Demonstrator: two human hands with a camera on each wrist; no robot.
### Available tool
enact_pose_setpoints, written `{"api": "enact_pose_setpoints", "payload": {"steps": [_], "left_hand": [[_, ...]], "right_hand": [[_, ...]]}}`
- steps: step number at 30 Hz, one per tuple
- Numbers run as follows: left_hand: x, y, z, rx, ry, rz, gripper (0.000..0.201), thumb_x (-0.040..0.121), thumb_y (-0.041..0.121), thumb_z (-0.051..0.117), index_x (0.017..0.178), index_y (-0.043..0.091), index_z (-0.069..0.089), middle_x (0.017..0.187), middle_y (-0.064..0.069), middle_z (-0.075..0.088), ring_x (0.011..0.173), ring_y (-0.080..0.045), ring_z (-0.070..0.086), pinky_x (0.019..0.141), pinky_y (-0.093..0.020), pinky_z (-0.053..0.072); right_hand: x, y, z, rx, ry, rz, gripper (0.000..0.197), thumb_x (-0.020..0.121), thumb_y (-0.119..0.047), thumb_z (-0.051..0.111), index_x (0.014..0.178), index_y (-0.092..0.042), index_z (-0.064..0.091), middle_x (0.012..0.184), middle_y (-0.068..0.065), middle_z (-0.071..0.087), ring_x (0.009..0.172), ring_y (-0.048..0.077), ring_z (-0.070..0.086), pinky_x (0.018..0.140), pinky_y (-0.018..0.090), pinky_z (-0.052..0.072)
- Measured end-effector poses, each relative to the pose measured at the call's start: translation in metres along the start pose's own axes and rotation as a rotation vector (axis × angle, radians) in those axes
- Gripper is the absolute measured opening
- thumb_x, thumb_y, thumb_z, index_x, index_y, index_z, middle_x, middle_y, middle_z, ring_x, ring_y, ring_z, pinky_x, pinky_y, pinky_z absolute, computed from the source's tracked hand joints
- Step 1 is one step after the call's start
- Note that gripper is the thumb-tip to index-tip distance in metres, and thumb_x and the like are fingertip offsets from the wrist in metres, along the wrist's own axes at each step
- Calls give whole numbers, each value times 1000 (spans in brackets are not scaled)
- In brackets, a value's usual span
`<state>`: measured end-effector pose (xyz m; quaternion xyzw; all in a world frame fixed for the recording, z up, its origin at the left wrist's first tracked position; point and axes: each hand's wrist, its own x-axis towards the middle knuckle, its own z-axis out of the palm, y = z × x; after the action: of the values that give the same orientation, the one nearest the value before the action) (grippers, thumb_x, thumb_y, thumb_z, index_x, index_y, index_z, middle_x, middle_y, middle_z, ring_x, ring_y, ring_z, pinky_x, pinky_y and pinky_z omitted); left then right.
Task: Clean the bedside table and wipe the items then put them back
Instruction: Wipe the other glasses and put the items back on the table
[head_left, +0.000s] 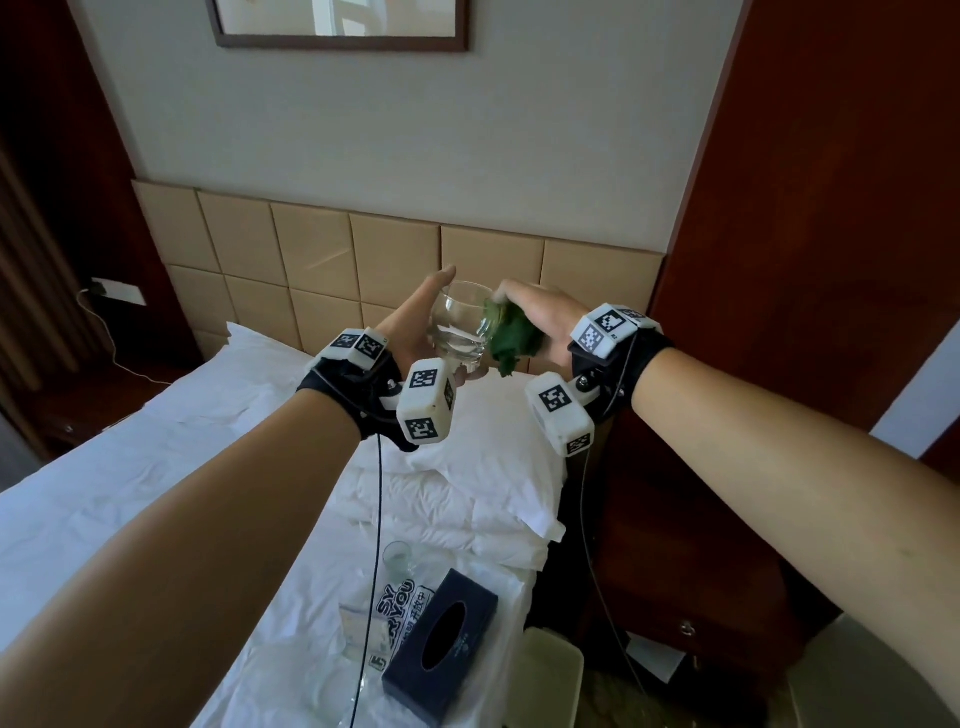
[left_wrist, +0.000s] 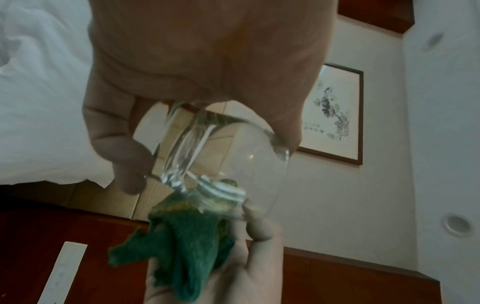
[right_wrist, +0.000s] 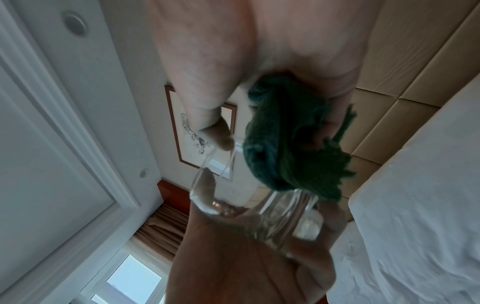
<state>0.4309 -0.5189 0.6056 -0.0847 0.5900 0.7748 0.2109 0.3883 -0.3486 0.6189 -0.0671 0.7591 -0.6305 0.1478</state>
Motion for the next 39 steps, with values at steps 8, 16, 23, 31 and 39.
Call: {"api": "enact_pose_setpoints", "payload": {"steps": [8, 16, 23, 31, 39], "left_hand": [[16, -9, 27, -119, 20, 112, 53, 74, 56, 73, 95, 7, 69, 98, -14, 69, 88, -25, 69, 92, -38, 53], [25, -8, 26, -222, 36, 132, 53, 77, 52, 57, 107, 8, 63, 106, -16, 64, 94, -31, 62, 97, -41, 45], [22, -5, 34, -283, -60, 37, 61, 68, 45, 64, 118, 11, 59, 120, -15, 57, 103, -34, 54, 64, -34, 51], [13, -2, 42, -113, -172, 1, 57, 72, 53, 61, 109, 9, 60, 111, -16, 56, 92, -36, 55, 56, -29, 44], [10, 4, 47, 56, -39, 8, 58, 87, 64, 45, 91, 10, 63, 87, -16, 64, 66, -31, 64, 52, -30, 53]], "right_hand": [[-3, 3, -15, -2, 151, -2, 20, 80, -26, 65, 90, -9, 66, 91, 13, 68, 81, 26, 67, 69, 33, 59], [3, 16, -18, -30, 189, -302, 26, 89, -15, 57, 107, -28, 70, 108, 2, 68, 104, 27, 61, 88, 41, 54], [5, 10, -36, 113, 53, -267, 35, 94, 1, 52, 124, -12, 63, 119, 12, 66, 109, 27, 61, 99, 43, 50], [7, 8, -48, 174, -103, -157, 27, 97, -1, 50, 116, -13, 66, 97, 13, 69, 76, 23, 66, 59, 30, 54], [-4, 4, -49, 179, -348, 60, 42, 93, -47, 53, 116, -12, 63, 101, 10, 69, 87, 25, 65, 73, 34, 53]]}}
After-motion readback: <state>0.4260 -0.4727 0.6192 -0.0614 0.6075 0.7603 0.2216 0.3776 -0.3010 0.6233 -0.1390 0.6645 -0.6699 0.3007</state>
